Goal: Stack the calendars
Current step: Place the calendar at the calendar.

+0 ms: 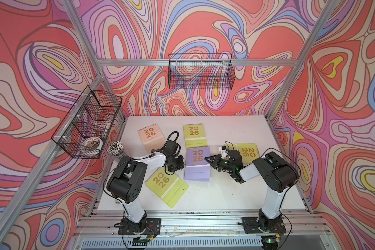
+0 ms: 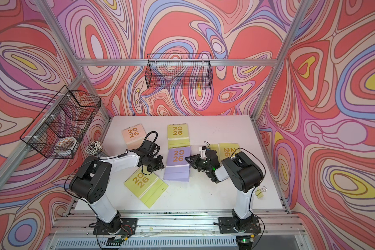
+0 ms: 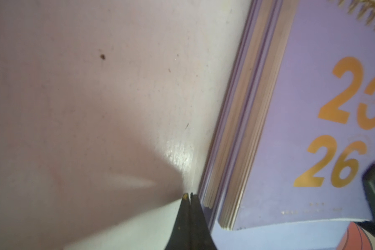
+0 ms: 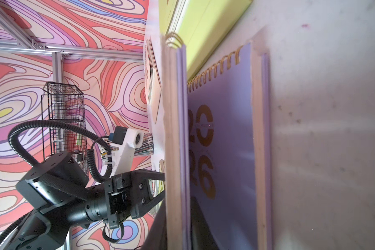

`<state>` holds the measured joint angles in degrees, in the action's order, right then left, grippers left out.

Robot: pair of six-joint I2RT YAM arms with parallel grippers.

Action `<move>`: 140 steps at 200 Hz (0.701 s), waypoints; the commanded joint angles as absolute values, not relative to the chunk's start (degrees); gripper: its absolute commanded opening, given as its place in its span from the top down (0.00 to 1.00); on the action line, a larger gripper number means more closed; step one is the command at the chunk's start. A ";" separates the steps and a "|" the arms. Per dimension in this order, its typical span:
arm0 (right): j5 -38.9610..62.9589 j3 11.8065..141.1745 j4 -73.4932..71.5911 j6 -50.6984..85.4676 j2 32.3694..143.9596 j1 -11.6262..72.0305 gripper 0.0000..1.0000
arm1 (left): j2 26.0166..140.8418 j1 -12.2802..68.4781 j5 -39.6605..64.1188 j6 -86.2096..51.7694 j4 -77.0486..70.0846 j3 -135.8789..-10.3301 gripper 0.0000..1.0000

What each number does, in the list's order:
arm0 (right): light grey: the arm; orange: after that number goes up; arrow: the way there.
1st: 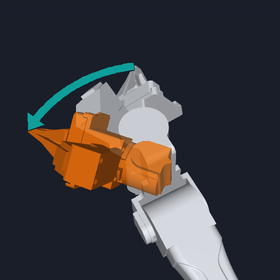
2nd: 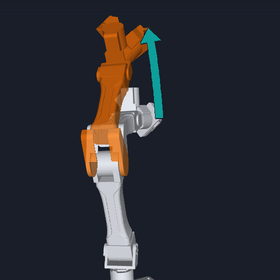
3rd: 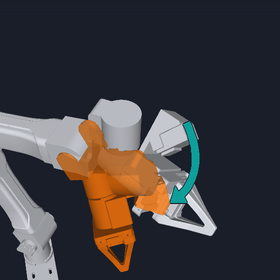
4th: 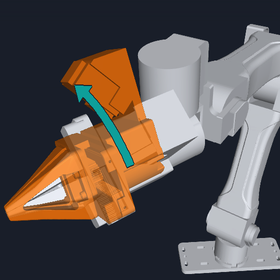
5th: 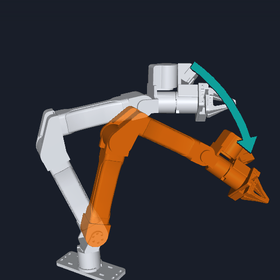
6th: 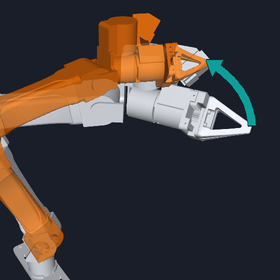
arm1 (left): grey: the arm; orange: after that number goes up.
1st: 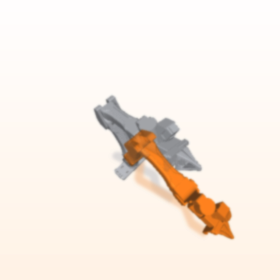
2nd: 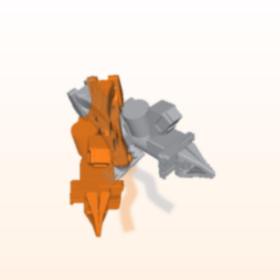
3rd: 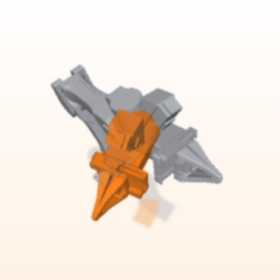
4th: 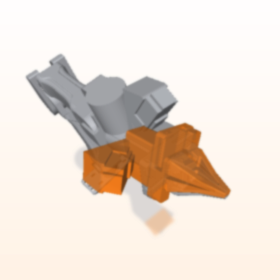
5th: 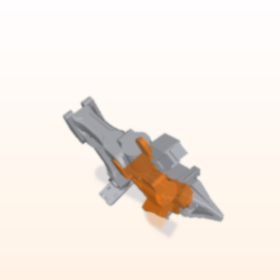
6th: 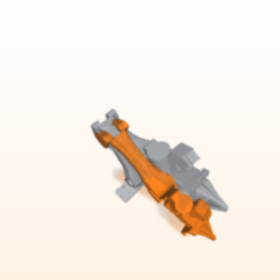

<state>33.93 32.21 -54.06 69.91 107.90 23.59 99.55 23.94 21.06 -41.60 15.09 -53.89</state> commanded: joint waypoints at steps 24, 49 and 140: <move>32.79 34.52 -47.25 67.14 106.02 24.41 0.68 | 100.09 23.72 21.10 -41.66 13.97 -53.35 1.00; 31.81 35.00 -43.79 65.82 104.83 24.43 0.58 | 100.01 23.73 21.08 -41.66 14.11 -53.44 1.00; 28.84 38.09 -30.14 61.82 101.83 24.37 0.12 | 99.38 23.73 19.85 -40.98 16.47 -54.32 1.00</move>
<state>31.24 36.73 -36.75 64.10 102.61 24.23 99.55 23.94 20.95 -41.58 14.52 -53.89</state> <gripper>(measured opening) 0.824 0.048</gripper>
